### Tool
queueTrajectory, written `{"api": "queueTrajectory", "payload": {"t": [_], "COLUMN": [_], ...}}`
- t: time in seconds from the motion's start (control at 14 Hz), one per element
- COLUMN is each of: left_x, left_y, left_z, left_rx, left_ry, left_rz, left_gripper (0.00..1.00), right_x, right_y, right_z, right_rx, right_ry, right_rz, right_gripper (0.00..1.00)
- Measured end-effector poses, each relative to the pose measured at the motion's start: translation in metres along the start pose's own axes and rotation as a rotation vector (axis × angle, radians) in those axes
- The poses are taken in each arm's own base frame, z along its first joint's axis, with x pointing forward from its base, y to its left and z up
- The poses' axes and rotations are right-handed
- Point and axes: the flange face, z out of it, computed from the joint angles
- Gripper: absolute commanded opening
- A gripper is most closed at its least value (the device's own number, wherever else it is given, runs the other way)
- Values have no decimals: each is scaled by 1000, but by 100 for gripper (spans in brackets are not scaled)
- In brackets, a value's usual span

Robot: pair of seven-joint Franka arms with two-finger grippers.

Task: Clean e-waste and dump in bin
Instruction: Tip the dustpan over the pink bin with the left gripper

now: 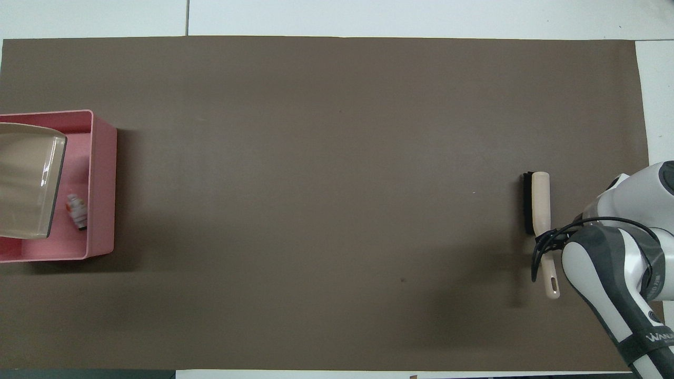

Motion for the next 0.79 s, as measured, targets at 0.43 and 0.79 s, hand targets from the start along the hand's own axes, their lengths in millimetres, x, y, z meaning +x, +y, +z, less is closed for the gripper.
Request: {"api": "queueTrajectory", "payload": {"t": [0.43, 0.79], "left_x": [-5, 69], "left_y": [15, 4], "left_z": [-45, -89], "left_rx": [-6, 22], "left_ry": [-24, 114], "left_rz": [-8, 65], "left_gripper": [0, 0], "right_x": [19, 0], "right_y": [8, 3], "right_z": [-92, -213], "right_rx": [-3, 4], "right_ry": [131, 165], "right_rz": [21, 20], "right_gripper": [99, 99]}}
